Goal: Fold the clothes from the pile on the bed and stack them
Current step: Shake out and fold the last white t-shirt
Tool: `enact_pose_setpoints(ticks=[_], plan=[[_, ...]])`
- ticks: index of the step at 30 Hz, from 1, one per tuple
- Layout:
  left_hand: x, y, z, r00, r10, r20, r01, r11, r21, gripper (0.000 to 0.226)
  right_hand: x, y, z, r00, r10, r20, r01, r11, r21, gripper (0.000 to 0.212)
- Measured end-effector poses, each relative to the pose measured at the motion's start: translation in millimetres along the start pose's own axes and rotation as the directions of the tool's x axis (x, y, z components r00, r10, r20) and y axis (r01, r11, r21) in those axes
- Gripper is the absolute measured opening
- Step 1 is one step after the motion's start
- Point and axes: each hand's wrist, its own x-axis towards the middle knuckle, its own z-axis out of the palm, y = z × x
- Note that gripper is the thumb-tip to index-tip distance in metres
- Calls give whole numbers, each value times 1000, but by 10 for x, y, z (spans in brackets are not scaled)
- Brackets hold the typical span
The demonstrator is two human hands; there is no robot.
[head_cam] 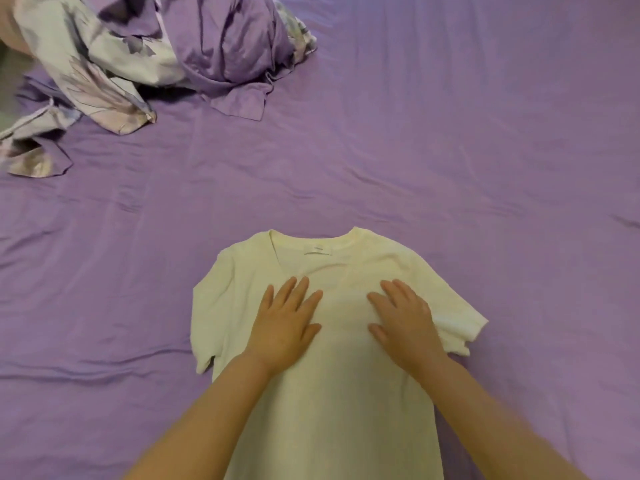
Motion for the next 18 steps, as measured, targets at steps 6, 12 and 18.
enact_pose_setpoints(ticks=[6,12,18], plan=[[-354,-593,-185,918,-337,-208,299,934,-193,51,232,-896,242,970,-218,103,223,974,-34,56],[-334,-1233,-283,833,-552,-34,410,658,-632,59,524,-1451,347,959,-238,154,264,948,-180,63],[-252,-1496,-468,846,-479,235,523,654,-547,29,885,-1661,256,912,-355,204,386,912,-141,76]])
